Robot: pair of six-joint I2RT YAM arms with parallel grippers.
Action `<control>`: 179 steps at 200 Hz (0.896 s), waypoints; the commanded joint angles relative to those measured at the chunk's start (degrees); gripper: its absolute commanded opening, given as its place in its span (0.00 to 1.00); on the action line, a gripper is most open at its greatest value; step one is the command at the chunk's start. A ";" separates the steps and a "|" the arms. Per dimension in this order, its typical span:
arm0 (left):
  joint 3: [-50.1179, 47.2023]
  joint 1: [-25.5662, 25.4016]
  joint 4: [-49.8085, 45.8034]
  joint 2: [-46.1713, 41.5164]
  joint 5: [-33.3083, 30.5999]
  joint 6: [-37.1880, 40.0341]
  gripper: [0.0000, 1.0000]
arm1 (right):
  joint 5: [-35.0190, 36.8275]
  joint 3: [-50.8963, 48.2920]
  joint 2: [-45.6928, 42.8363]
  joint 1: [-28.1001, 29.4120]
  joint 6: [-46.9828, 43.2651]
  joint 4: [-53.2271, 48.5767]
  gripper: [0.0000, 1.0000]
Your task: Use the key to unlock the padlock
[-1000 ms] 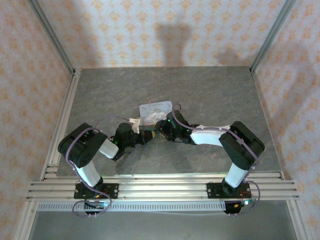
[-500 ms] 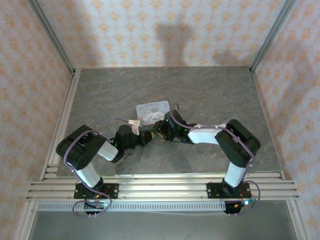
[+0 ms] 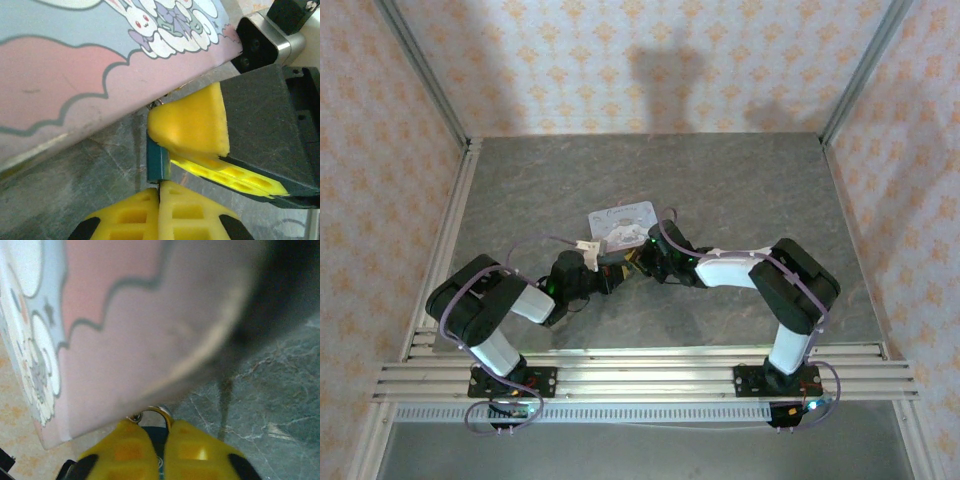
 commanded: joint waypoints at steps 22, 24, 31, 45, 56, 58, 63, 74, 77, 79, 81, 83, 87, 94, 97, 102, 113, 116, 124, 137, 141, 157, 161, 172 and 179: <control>1.23 -0.93 -2.18 -2.12 2.22 3.84 0.00 | -2.09 0.71 0.87 0.88 0.30 0.31 0.00; 1.31 -0.91 -2.42 -2.14 2.21 3.86 0.00 | -2.06 0.69 0.74 0.84 0.30 0.31 0.00; 1.57 -0.88 -3.53 -2.25 2.06 4.66 0.00 | -2.02 0.79 0.55 0.85 0.17 0.10 0.00; 2.09 -1.23 -6.64 -3.08 1.33 7.71 0.00 | -1.72 1.00 0.13 0.88 -0.15 -0.92 0.00; 2.76 -1.68 -10.37 -4.31 0.16 10.41 0.00 | -1.35 1.25 -0.30 0.86 -0.44 -2.13 0.00; 2.92 -1.80 -11.14 -4.55 -0.10 10.91 0.00 | -1.26 1.29 -0.34 0.85 -0.48 -2.32 0.00; 3.20 -2.08 -12.86 -5.13 -0.83 12.21 0.00 | -1.21 1.43 -0.55 0.88 -0.62 -2.82 0.00; 3.61 -2.68 -15.75 -6.51 -2.80 14.74 0.00 | -0.96 1.97 -0.92 0.88 -0.84 -4.33 0.00; 3.62 -2.92 -16.34 -6.82 -3.34 15.36 0.00 | -0.88 2.11 -0.99 0.80 -0.91 -4.76 0.00; 3.57 -3.08 -16.70 -7.07 -3.64 15.79 0.00 | -0.80 2.21 -1.08 0.86 -0.92 -5.02 0.00; 3.61 -3.11 -16.90 -7.31 -3.98 16.17 0.00 | -0.78 2.32 -1.13 0.88 -0.93 -5.29 0.00; 3.68 -3.21 -17.32 -7.52 -4.30 16.52 0.00 | -0.70 2.42 -1.21 0.88 -0.93 -5.60 0.00; 3.70 -3.45 -17.96 -7.97 -5.08 17.31 0.00 | -0.54 2.62 -1.34 0.87 -0.85 -6.12 0.00; 3.57 -3.83 -18.69 -8.76 -6.31 18.50 0.00 | -0.38 3.02 -1.56 0.86 -0.76 -6.81 0.00; 3.54 -4.06 -18.92 -9.10 -6.77 19.07 0.00 | -0.38 3.10 -1.65 0.88 -0.64 -7.15 0.00; 3.46 -4.43 -19.42 -9.59 -7.55 19.95 0.00 | -0.38 3.30 -1.80 0.87 -0.50 -7.46 0.00; 3.53 -5.44 -20.71 -10.85 -9.29 22.12 0.00 | -0.73 3.87 -2.01 0.84 -0.24 -7.97 0.00; 3.53 -5.76 -21.01 -11.20 -9.93 22.74 0.00 | -0.83 4.04 -1.98 0.88 -0.15 -8.16 0.00; 3.68 -6.62 -22.08 -12.14 -11.59 24.34 0.00 | -1.19 4.41 -2.11 0.87 -0.14 -8.39 0.00; 4.13 -7.67 -23.83 -13.30 -13.33 26.32 0.00 | -1.49 4.95 -2.25 0.88 -0.21 -9.01 0.00; 4.22 -7.85 -24.16 -13.61 -13.58 26.67 0.00 | -1.55 4.99 -2.29 0.87 -0.22 -9.08 0.00; 4.70 -8.08 -25.73 -14.36 -14.65 27.80 0.00 | -1.65 5.01 -2.29 0.87 -0.29 -9.17 0.00; 4.88 -8.14 -26.31 -14.54 -14.95 28.13 0.00 | -1.63 4.93 -2.33 0.88 -0.16 -9.16 0.00; 5.04 -8.26 -27.28 -14.97 -15.57 28.51 0.00 | -1.42 4.61 -2.45 0.86 0.24 -8.89 0.00; 4.83 -8.25 -27.22 -15.25 -15.79 28.50 0.00 | -1.14 4.31 -2.70 0.88 0.57 -8.83 0.00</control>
